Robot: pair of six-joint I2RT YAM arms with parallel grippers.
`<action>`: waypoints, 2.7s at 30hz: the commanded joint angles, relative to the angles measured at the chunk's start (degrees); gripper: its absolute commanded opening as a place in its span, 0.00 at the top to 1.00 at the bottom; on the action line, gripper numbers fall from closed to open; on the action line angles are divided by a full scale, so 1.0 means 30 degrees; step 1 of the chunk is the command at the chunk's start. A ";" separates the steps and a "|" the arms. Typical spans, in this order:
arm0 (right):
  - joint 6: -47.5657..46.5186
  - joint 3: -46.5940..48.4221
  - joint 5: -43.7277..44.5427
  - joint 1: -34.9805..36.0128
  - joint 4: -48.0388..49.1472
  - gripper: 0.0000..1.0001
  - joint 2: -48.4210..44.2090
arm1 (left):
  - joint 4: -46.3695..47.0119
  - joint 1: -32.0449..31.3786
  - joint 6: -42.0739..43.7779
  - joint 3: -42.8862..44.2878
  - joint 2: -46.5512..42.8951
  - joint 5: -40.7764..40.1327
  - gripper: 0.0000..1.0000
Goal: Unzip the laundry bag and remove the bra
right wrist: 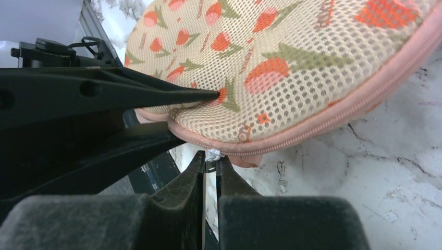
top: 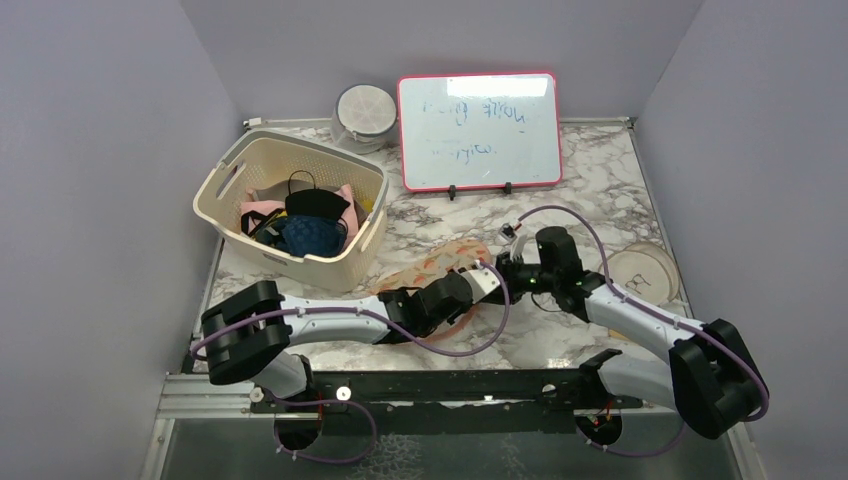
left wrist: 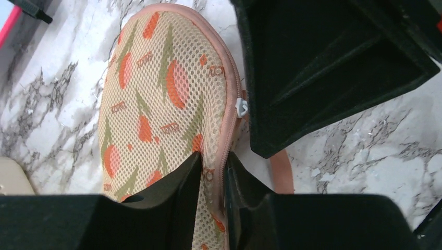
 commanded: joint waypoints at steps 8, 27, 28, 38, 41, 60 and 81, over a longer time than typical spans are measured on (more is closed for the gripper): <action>-0.0340 0.0893 0.5562 -0.1504 -0.2746 0.99 -0.0860 | 0.1774 0.0079 0.4071 -0.0372 0.0130 -0.0248 1.00; -0.0024 -0.1469 -0.1199 -0.2907 -0.0413 0.99 -0.1217 | 0.1994 0.0093 0.4213 -0.3104 -0.2926 0.4050 0.47; 0.0050 -0.1521 -0.1186 -0.2894 -0.0682 0.99 -0.1577 | 0.1706 0.0090 0.3973 -0.2772 -0.3066 0.4734 0.43; 0.0616 -0.1710 -0.1534 -0.2893 -0.1611 0.99 -0.3097 | 0.2376 -0.0007 0.2400 0.0542 -0.0129 0.5959 0.19; 0.0425 -0.1575 -0.1381 -0.2898 -0.2158 0.99 -0.3424 | 0.1612 -0.0018 0.2781 0.1418 0.1078 0.4734 0.34; 0.0510 -0.1259 0.0714 -0.2973 -0.1916 0.99 -0.3609 | 0.0785 -0.0006 0.3956 -0.0552 -0.2067 0.3479 1.00; -0.0704 -0.1390 -0.2710 -0.6056 0.2172 0.99 0.0179 | 0.2150 -0.0013 0.4842 -0.4620 -0.7454 0.5432 1.00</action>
